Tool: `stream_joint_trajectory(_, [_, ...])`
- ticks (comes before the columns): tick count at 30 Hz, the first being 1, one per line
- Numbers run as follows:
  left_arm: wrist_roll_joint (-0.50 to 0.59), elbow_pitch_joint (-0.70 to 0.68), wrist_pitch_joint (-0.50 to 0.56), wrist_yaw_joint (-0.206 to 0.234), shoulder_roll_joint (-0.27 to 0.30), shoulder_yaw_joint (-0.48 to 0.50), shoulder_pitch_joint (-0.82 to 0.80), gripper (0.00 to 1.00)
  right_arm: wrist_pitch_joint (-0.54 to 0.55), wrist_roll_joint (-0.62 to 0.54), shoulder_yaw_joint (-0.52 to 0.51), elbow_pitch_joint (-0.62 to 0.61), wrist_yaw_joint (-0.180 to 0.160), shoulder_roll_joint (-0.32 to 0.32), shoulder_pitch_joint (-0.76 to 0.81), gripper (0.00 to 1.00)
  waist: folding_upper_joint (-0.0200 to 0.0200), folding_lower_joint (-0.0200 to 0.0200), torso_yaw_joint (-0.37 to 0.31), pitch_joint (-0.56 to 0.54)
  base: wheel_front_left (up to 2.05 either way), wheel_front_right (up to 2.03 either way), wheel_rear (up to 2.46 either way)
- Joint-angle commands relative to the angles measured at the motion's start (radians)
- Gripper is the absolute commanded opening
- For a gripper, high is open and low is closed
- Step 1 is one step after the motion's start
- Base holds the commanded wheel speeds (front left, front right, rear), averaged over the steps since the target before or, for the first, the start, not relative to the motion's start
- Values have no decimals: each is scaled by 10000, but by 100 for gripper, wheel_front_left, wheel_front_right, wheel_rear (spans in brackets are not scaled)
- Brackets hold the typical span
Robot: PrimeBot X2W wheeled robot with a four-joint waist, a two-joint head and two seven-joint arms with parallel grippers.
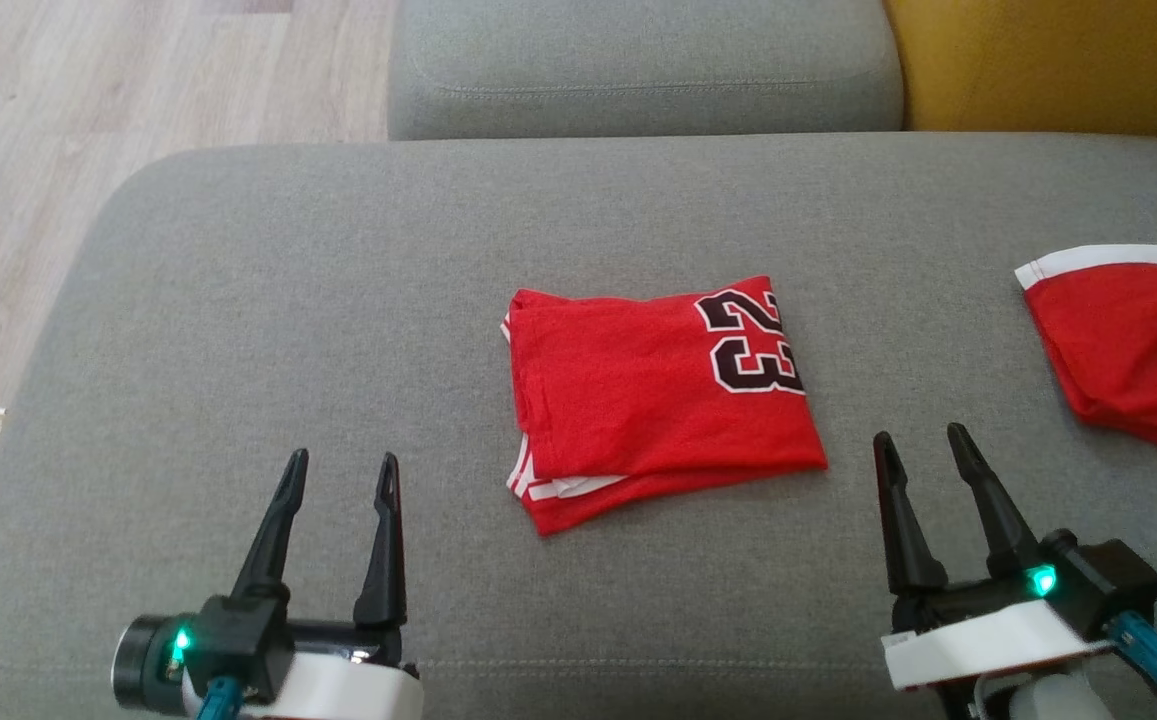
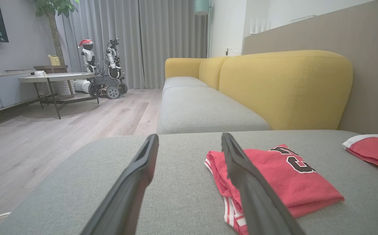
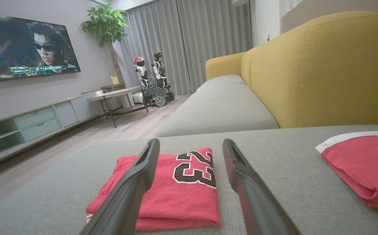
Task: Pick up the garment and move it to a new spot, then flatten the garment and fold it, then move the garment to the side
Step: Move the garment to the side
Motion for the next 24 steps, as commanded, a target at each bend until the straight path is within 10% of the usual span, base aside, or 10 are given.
stream_joint_trajectory(1, [88, -285, -92, -51, -49, 354, -328, 100, -112, -135, 247, -291, 63, -42, -223, 100, -1, 0, 14, 24, 0, 0, 0])
stream_joint_trajectory(12, [172, -43, -92, -114, -49, 146, -455, 100, -112, -49, 174, 661, 63, -27, -866, 100, -1, 0, 264, 250, 0, 0, 0])
stream_joint_trajectory(24, [217, 42, -92, -216, -49, -433, -1046, 100, 390, -803, -1077, 5300, 63, -359, -4473, 100, -1, 0, 916, 1246, 0, 0, 0])
